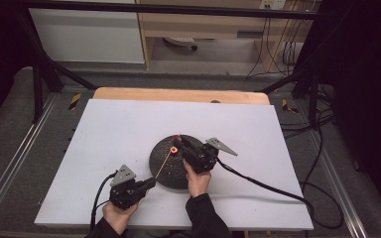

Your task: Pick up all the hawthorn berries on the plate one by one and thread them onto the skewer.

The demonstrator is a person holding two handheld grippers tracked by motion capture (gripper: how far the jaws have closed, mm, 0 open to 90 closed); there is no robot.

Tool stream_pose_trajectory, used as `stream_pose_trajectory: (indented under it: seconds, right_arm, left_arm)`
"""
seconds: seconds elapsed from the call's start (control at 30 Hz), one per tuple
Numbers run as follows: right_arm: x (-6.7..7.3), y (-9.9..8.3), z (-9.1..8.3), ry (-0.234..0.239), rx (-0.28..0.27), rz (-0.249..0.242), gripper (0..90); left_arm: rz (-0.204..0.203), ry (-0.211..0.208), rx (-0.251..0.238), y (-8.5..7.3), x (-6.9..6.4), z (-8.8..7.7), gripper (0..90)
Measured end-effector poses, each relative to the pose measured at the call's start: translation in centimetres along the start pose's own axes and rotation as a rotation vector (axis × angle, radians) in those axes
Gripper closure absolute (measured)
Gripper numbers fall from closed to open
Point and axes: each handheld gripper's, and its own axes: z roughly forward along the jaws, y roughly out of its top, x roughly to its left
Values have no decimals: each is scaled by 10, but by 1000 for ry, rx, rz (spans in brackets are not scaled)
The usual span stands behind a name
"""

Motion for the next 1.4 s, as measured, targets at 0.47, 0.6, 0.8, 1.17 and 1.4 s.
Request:
stream_pose_trajectory:
  seconds: [0.47, 0.6, 0.8, 1.17, 1.4]
  right_arm:
    - [9, -8, -8, 32, 15, -18, 614]
    - [11, -9, -11, 40, 23, -28, 614]
    - [14, -13, -14, 46, 33, -37, 613]
    - [17, -23, -17, 52, 42, -39, 612]
    - [19, -29, -19, 55, 46, -40, 612]
  left_arm:
    - [31, -2, -8, 16, -1, 5, 881]
    - [41, -5, -15, 24, -2, 8, 881]
    - [55, -7, -8, 31, -2, 12, 881]
    - [80, -20, 0, 34, -1, 13, 881]
    - [93, -23, 4, 32, -1, 13, 881]
